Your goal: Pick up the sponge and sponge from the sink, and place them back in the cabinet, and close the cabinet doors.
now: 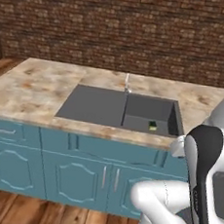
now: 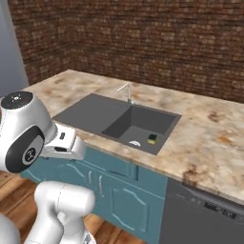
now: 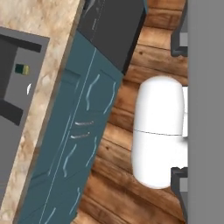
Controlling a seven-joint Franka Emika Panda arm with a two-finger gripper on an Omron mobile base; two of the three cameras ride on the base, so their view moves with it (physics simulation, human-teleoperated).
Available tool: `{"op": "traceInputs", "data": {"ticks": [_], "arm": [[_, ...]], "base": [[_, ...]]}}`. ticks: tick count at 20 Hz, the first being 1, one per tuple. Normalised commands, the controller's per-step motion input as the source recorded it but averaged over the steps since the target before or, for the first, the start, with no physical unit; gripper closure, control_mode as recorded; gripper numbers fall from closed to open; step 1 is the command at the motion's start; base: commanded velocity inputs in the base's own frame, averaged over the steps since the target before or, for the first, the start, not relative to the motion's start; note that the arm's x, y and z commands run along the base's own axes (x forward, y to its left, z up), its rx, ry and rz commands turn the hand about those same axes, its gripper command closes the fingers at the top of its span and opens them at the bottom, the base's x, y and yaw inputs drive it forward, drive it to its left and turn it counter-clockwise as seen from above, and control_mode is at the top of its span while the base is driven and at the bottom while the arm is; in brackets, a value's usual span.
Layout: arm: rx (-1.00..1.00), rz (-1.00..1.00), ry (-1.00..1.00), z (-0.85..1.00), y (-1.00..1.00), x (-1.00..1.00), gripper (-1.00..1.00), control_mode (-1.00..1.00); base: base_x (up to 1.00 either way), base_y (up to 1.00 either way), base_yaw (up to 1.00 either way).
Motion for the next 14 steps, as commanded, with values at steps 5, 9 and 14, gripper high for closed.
{"op": "traceInputs", "data": {"ticks": [5, 9, 14], "arm": [[0.0, 0.0, 0.0, 0.0, 0.0, 0.0, -1.0, 1.0], [0.0, 0.0, 0.0, 0.0, 0.0, 0.0, -1.0, 1.0], [0.0, 0.0, 0.0, 0.0, 0.0, 0.0, -1.0, 1.0]], "base": [[0.5, 0.0, -0.34], [0.46, 0.01, -0.34], [0.22, 0.15, -0.27]]}}
